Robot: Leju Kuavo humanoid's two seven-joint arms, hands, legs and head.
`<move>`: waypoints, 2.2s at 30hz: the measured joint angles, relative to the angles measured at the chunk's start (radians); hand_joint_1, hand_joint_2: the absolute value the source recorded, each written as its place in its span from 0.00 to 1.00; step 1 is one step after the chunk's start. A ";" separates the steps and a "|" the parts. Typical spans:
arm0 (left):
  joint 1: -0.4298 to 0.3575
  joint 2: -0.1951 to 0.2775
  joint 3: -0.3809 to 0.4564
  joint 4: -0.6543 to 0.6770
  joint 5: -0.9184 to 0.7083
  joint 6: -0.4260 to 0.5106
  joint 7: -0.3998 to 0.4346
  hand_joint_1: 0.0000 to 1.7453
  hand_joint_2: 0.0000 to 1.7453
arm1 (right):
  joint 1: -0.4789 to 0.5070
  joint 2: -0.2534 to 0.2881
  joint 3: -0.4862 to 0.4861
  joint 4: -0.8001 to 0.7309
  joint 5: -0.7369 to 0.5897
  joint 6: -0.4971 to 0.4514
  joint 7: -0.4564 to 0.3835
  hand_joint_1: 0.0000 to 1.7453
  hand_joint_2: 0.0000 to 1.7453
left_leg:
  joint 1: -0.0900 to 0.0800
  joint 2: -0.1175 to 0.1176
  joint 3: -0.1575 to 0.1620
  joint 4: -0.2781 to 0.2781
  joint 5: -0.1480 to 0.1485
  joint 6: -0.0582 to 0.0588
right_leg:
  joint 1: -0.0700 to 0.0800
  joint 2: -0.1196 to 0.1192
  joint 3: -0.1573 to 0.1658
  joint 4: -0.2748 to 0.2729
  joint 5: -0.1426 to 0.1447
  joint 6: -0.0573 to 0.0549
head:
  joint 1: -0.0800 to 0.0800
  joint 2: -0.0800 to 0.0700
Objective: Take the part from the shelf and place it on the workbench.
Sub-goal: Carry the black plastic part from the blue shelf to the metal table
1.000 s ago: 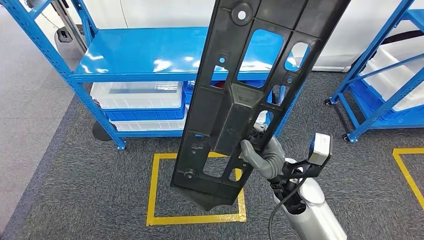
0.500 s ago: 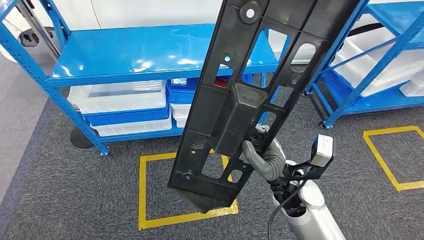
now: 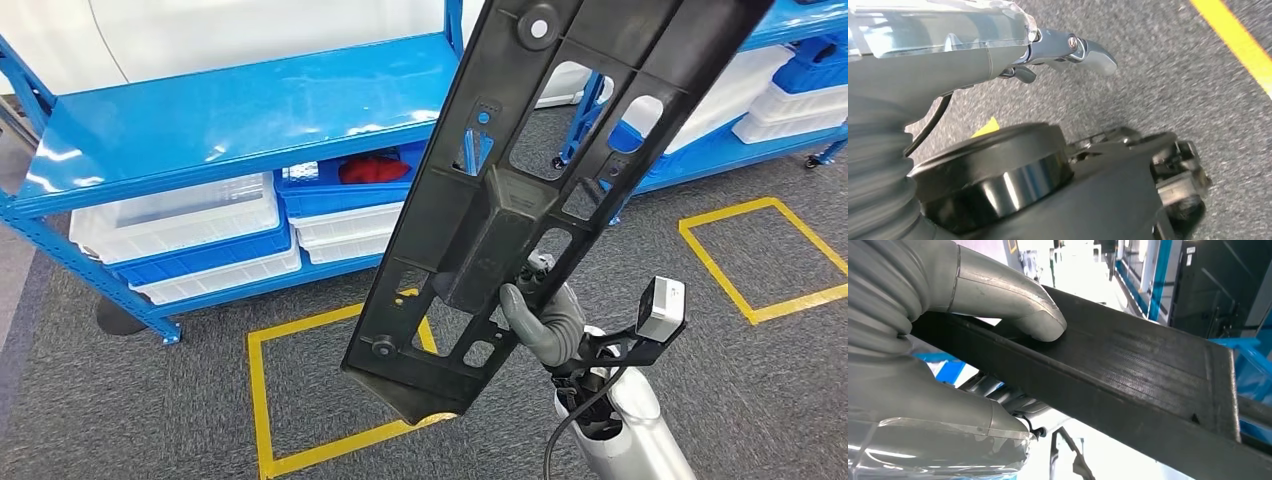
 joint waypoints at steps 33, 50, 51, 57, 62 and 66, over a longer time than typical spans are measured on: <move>0.009 0.082 -0.020 0.000 -0.051 0.008 0.019 0.00 1.00 | 0.263 0.056 -0.135 -0.161 0.099 -0.021 -0.119 1.00 1.00 | 0.002 -0.014 0.079 -0.129 0.071 0.006 | -0.006 0.036 0.012 -0.003 -0.004 0.003 | 0.000 0.000; 0.014 0.096 -0.026 -0.001 -0.041 0.020 0.011 0.00 1.00 | 0.312 0.111 -0.343 -0.193 -0.065 -0.007 -0.127 1.00 1.00 | -0.004 0.075 0.147 -0.304 0.125 0.035 | -0.009 -0.077 -0.004 0.051 -0.029 0.051 | 0.000 0.000; 0.014 0.096 -0.026 -0.001 -0.041 0.019 0.012 0.00 1.00 | 0.311 0.114 -0.347 -0.190 -0.087 0.000 -0.118 1.00 1.00 | -0.007 0.083 0.148 -0.302 0.123 0.030 | -0.005 -0.088 0.013 0.018 -0.024 0.044 | 0.000 0.000; 0.013 0.095 -0.026 -0.001 -0.040 0.019 0.017 0.00 1.00 | 0.311 0.136 -0.366 -0.171 -0.237 0.035 -0.054 1.00 1.00 | -0.002 0.046 0.120 -0.216 0.055 0.001 | -0.007 -0.040 0.017 -0.007 -0.016 0.003 | 0.000 0.000; 0.002 0.095 -0.025 -0.001 -0.040 0.016 0.016 0.00 1.00 | 0.313 0.158 -0.373 -0.151 -0.306 0.041 -0.024 1.00 1.00 | 0.000 -0.001 0.034 -0.025 0.003 -0.003 | -0.004 0.018 0.016 -0.005 -0.014 -0.003 | 0.000 0.000; 0.010 0.098 -0.025 -0.001 -0.042 0.016 0.020 0.00 1.00 | 0.313 0.174 -0.381 -0.142 -0.356 0.035 -0.021 1.00 1.00 | 0.004 -0.072 0.133 -0.267 0.123 0.012 | -0.004 0.068 0.007 0.006 -0.012 0.008 | 0.000 0.000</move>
